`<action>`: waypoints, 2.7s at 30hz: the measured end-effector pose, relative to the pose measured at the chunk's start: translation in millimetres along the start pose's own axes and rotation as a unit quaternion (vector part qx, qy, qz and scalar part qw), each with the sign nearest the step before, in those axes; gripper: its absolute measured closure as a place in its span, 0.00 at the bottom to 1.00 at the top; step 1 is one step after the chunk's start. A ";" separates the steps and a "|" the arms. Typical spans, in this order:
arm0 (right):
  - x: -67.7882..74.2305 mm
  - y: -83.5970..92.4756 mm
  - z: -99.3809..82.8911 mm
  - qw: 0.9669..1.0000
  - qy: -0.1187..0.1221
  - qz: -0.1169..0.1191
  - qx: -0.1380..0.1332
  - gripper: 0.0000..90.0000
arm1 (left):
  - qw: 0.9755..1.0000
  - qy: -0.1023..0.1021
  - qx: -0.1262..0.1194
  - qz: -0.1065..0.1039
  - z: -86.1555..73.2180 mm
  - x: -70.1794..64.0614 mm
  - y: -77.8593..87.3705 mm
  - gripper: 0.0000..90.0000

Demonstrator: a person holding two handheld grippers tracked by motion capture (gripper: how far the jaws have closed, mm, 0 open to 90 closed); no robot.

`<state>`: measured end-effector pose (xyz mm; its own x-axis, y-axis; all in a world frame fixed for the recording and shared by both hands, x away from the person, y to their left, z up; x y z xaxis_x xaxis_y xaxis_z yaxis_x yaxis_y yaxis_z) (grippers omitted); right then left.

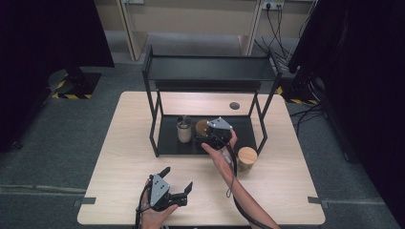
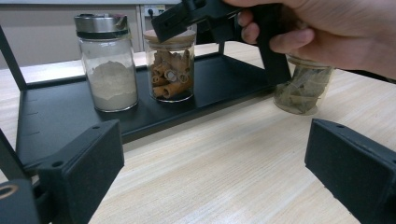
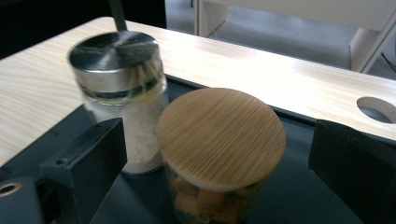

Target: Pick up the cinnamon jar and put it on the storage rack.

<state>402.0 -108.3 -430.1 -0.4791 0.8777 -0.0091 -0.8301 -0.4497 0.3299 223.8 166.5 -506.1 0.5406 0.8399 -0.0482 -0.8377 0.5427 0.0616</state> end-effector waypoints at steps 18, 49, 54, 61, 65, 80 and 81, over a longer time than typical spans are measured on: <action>-7.4 37.1 -10.8 0.998 -0.021 0.055 -0.028 0.05 | 1.000 0.000 0.004 0.002 -0.4 0.4 -0.7 0.04; -11.7 96.9 -37.0 0.991 -0.027 0.106 -0.071 0.04 | 1.000 0.005 0.000 0.012 -0.5 3.1 -0.3 0.04; -12.4 102.2 -42.3 0.991 -0.027 0.110 -0.071 0.04 | 1.000 0.005 0.000 0.012 -0.5 2.9 -0.5 0.04; -15.5 108.1 -51.7 0.991 -0.029 0.111 -0.073 0.04 | 1.000 0.006 -0.001 0.014 -0.1 3.5 -0.1 0.04; -16.5 111.8 -56.1 0.990 -0.033 0.112 -0.075 0.04 | 1.000 0.006 -0.001 0.015 -0.1 3.7 -0.3 0.04; -15.8 124.2 -77.3 0.989 -0.034 0.124 -0.077 0.04 | 1.000 0.009 -0.001 0.018 0.0 4.9 -1.1 0.04; -15.4 124.4 -79.0 0.989 -0.033 0.125 -0.077 0.04 | 1.000 0.008 -0.002 0.018 0.0 4.7 -0.9 0.04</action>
<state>283.5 -190.9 -463.4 -0.6591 0.7428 0.1179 -0.7241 -0.6691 0.1671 227.1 170.0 -506.4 0.5082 0.8589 -0.0629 -0.8571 0.5116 0.0606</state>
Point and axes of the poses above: each handheld gripper's, and its own axes: y roughly backward along the jaws, z roughly out of its top, x roughly to its left, the point moved 6 cm from there along -y, roughly forward along the jaws, and after that the axes turned 8 degrees about -x, right-handed, at the moved point
